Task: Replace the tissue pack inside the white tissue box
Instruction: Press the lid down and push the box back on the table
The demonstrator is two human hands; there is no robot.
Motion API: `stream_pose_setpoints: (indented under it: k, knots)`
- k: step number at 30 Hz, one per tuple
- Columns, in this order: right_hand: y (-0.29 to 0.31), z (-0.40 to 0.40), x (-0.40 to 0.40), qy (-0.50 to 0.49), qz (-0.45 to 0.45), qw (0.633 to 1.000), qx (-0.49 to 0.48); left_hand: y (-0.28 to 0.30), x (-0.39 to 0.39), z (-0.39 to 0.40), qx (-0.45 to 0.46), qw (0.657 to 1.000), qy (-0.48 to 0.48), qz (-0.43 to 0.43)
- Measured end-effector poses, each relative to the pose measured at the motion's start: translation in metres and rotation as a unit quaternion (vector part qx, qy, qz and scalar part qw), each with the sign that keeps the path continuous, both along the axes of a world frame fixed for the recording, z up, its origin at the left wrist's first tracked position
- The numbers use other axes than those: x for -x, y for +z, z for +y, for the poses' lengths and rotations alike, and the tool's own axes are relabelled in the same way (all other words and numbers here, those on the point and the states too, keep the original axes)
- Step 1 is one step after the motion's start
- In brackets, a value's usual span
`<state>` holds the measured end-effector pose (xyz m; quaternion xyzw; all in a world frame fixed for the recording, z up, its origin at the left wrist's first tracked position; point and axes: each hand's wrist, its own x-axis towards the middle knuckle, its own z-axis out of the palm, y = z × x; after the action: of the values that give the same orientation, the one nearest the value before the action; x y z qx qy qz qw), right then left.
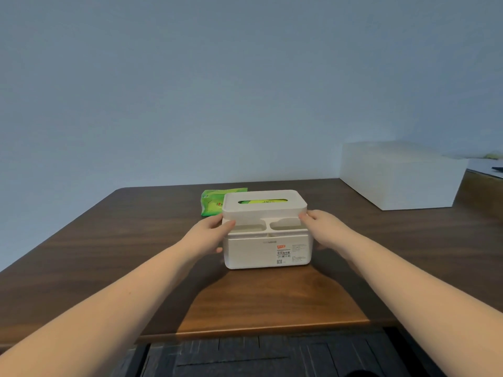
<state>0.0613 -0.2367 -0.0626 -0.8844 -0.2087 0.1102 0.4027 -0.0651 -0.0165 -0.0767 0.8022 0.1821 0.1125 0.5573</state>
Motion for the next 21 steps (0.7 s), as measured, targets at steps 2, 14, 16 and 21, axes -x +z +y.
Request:
stream_pose_setpoints:
  k: [2,14,16,21]
  knots:
    - [0.001,0.000,0.002,-0.005,0.021,1.000,-0.007,0.000,0.000,-0.002,0.000,1.000,0.008,0.002]
    - [-0.004,-0.002,0.005,0.012,0.045,0.999,-0.017,-0.011,-0.003,-0.013,0.044,0.998,0.011,-0.034]
    - [-0.003,-0.002,0.006,0.010,0.057,0.998,-0.018,-0.010,-0.002,-0.013,0.044,0.998,0.018,-0.032]
    - [-0.007,-0.010,0.007,-0.001,0.115,0.992,-0.048,-0.012,0.008,-0.006,0.092,0.996,-0.009,-0.008]
